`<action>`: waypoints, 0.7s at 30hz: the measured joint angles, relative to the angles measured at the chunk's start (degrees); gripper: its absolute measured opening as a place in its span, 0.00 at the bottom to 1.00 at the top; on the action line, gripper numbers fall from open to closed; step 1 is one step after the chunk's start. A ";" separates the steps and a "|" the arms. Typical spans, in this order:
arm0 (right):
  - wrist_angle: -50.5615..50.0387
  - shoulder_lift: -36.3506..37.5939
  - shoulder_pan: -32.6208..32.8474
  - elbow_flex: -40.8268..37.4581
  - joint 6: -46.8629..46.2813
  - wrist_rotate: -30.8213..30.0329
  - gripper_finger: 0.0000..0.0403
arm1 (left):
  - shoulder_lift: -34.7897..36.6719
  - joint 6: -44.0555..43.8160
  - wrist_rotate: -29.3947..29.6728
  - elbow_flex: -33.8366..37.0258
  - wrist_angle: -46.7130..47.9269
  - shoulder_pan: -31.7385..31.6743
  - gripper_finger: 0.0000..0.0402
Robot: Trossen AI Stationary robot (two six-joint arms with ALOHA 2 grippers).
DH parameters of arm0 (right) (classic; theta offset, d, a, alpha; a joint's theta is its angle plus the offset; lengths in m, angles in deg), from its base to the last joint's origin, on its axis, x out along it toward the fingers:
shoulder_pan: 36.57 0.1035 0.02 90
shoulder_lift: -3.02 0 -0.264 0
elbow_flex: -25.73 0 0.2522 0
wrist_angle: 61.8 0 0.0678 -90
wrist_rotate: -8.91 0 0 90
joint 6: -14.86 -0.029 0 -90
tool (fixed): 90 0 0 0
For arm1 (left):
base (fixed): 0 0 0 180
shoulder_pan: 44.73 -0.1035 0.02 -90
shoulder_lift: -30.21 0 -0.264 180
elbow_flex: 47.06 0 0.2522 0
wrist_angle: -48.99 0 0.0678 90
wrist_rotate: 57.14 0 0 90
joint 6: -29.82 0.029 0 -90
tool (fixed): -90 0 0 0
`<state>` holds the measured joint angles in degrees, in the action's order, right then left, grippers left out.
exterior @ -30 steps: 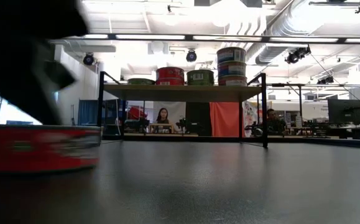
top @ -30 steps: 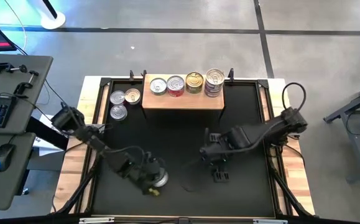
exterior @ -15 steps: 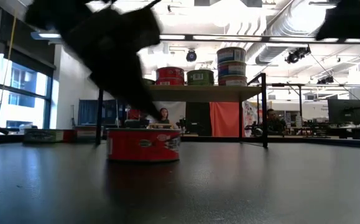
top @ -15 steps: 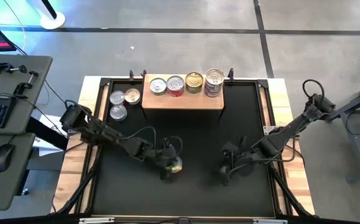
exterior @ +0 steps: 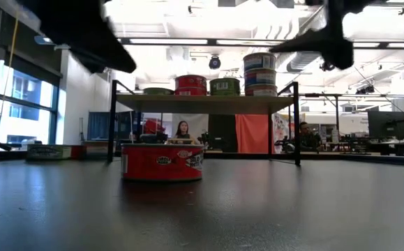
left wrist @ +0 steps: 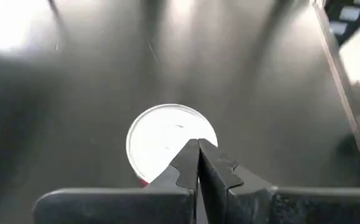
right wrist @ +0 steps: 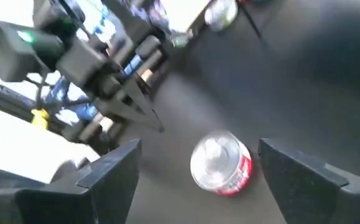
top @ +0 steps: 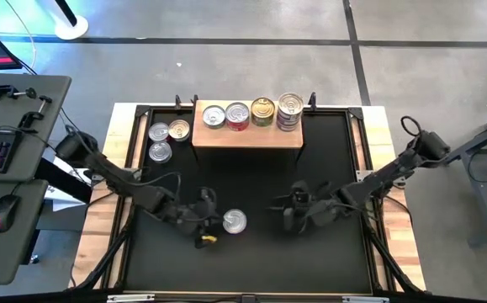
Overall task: Stack canned seafood by type on shelf
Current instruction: Stack the red tuna can on top of the other red tuna can
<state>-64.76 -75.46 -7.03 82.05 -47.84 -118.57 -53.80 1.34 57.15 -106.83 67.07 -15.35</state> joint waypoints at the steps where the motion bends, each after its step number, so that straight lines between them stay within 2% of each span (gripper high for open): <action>1: 0.07 -0.87 -1.37 0.13 -0.10 2.80 0.76 | 0.76 -1.94 0.62 1.86 -2.16 0.63 0.00; 3: -1.65 -3.26 -3.72 1.76 -0.02 8.15 0.71 | 1.42 -4.71 1.30 4.67 -5.06 1.34 0.00; 5: -7.29 -6.67 -5.77 4.41 1.01 11.05 0.60 | 1.31 -5.70 1.32 6.28 -7.64 1.57 0.00; 7: -13.25 -10.66 -7.47 8.04 1.28 14.02 0.43 | 0.82 -5.78 1.42 6.71 -7.36 1.57 0.00; 10: -19.57 -17.82 -9.85 12.90 5.52 19.24 0.10 | -0.65 -5.16 1.51 6.72 -6.73 1.22 0.00; 11: -20.44 -20.03 -10.33 14.30 7.87 21.21 0.06 | -1.53 -4.64 1.41 6.73 -7.80 0.85 0.00; 16: -26.23 -29.60 -10.71 21.80 11.41 27.44 0.03 | -5.88 -4.49 0.62 6.46 -11.94 -0.10 0.00; 21: -27.00 -35.28 -9.85 28.65 13.26 27.82 0.01 | -9.47 -4.91 -0.82 6.31 -15.17 -0.06 0.00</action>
<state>-91.76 -110.74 -16.88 110.70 -34.57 -90.75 -63.27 -3.57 56.33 -100.52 51.90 -15.41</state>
